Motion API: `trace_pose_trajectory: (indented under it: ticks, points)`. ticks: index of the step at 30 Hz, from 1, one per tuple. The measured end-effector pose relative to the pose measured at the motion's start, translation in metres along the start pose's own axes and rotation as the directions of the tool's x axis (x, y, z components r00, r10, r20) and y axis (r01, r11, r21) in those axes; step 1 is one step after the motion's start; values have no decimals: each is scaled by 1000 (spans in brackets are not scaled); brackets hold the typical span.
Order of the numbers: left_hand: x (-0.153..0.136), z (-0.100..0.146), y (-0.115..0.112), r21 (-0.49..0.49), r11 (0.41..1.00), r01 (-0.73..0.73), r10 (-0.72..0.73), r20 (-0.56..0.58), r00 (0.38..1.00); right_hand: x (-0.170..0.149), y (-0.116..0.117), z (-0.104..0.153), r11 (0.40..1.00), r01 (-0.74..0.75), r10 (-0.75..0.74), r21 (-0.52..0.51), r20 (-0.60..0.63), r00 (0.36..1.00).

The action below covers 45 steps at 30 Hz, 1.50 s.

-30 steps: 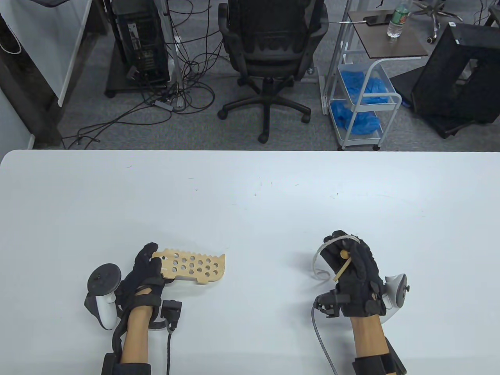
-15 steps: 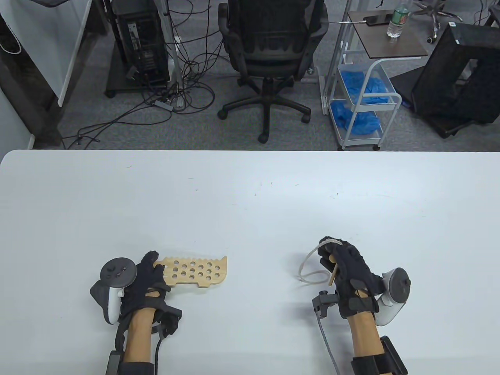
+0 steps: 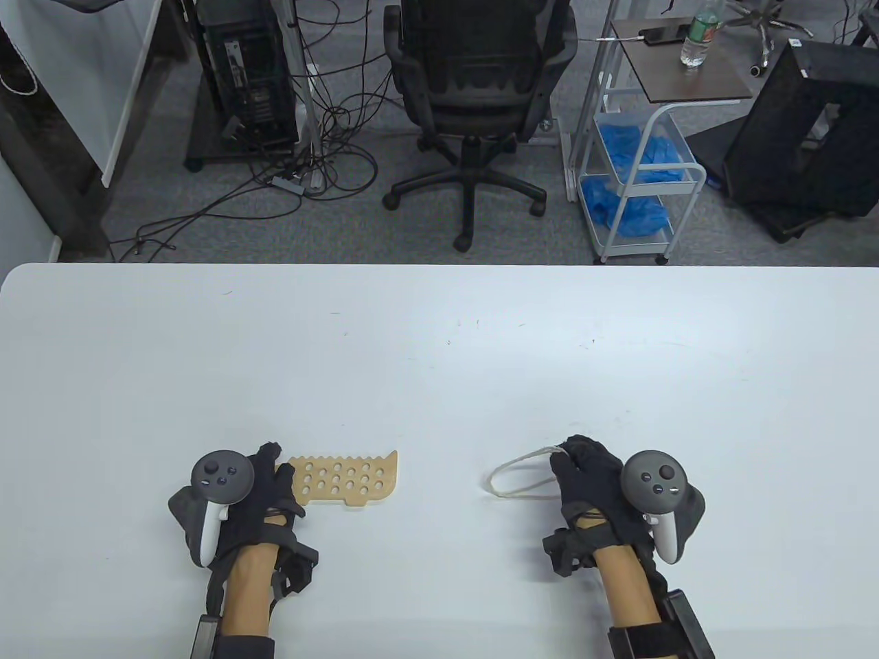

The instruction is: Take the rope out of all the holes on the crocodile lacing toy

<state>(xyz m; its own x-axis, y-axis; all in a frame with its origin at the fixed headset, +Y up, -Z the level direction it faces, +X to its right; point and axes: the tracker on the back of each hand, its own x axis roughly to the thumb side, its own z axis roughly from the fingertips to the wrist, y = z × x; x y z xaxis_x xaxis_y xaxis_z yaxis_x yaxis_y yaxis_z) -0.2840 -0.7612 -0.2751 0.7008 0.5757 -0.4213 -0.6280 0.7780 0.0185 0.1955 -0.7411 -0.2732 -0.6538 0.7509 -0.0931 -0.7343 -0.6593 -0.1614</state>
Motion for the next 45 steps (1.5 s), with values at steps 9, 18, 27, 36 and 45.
trace_pose_trajectory:
  ticks: [9,18,27,36,45]
  points:
    - [20,9,-5,19,996,93,-94,78,993,14,25,2,925,-355,345,133,88,934]
    - [36,17,-10,39,988,152,-156,141,978,10,34,1,889,-407,395,209,95,914]
    - [45,25,-5,119,975,185,-205,185,961,11,21,2,944,-304,296,125,77,952]
    - [89,58,-21,175,950,260,-311,426,849,43,22,20,874,-482,484,-65,213,849]
    - [100,63,-49,76,880,470,-444,484,754,51,39,27,787,-615,602,-39,262,754]
